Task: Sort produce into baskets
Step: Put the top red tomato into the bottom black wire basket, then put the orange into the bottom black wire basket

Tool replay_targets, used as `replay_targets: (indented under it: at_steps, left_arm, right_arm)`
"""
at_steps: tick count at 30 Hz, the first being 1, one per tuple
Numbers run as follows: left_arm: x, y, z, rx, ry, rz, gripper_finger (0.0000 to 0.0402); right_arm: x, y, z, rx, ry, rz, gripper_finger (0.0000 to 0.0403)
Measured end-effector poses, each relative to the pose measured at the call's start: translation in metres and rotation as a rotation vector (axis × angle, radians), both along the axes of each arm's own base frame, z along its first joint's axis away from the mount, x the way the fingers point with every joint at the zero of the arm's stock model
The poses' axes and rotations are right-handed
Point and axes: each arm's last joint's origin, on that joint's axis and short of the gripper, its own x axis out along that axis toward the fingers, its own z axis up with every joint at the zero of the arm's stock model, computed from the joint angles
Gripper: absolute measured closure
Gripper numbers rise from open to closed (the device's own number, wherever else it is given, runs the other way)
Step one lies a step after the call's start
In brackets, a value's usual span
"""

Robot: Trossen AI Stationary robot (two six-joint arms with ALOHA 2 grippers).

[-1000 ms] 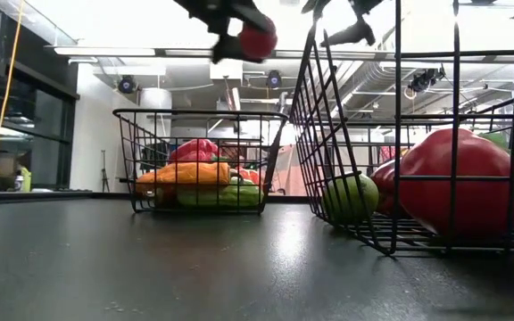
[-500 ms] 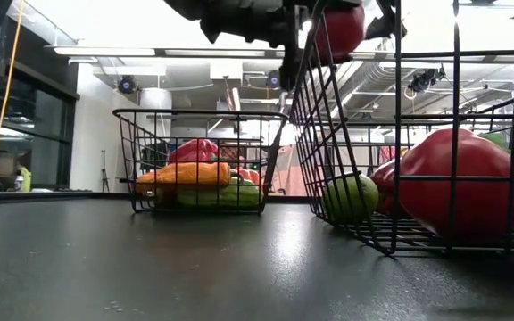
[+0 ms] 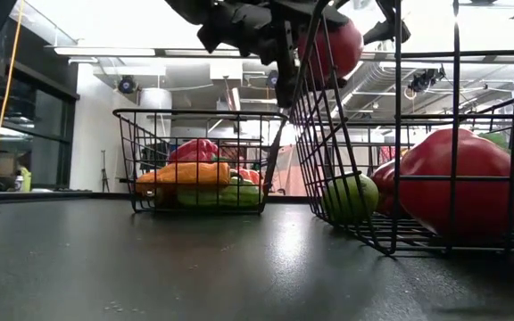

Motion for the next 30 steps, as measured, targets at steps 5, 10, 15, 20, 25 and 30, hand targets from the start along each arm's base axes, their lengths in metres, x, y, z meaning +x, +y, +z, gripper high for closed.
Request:
replay_targets:
  at_steps: [5, 10, 15, 20, 25, 30]
  left_arm:
    - [0.000, -0.012, -0.003, 0.027, -0.004, -0.050, 0.0027]
    - [-0.003, -0.010, 0.006, 0.010, -0.009, -0.036, 0.0013]
    - [-0.021, 0.019, 0.035, -0.014, -0.009, 0.057, 0.0012]
    - [-0.053, 0.052, 0.088, 0.075, -0.123, 0.283, 0.0012]
    - [-0.098, 0.073, 0.146, 0.129, -0.256, 0.618, 0.0012]
    - [-0.139, 0.067, 0.187, 0.138, -0.380, 0.788, 0.0012]
  right_arm:
    - [-0.003, 0.001, -0.006, 0.070, 0.040, -0.028, 0.0020]
    - [-0.020, 0.001, -0.025, 0.213, 0.190, -0.255, 0.0020]
    - [-0.051, -0.015, -0.056, 0.291, 0.470, -0.505, 0.0020]
    - [-0.072, -0.057, -0.093, 0.330, 0.564, -0.590, 0.0020]
    - [-0.088, -0.102, -0.128, 0.360, 0.570, -0.728, 0.0021]
    - [-0.069, -0.110, -0.141, 0.302, 0.562, -0.896, 0.0021]
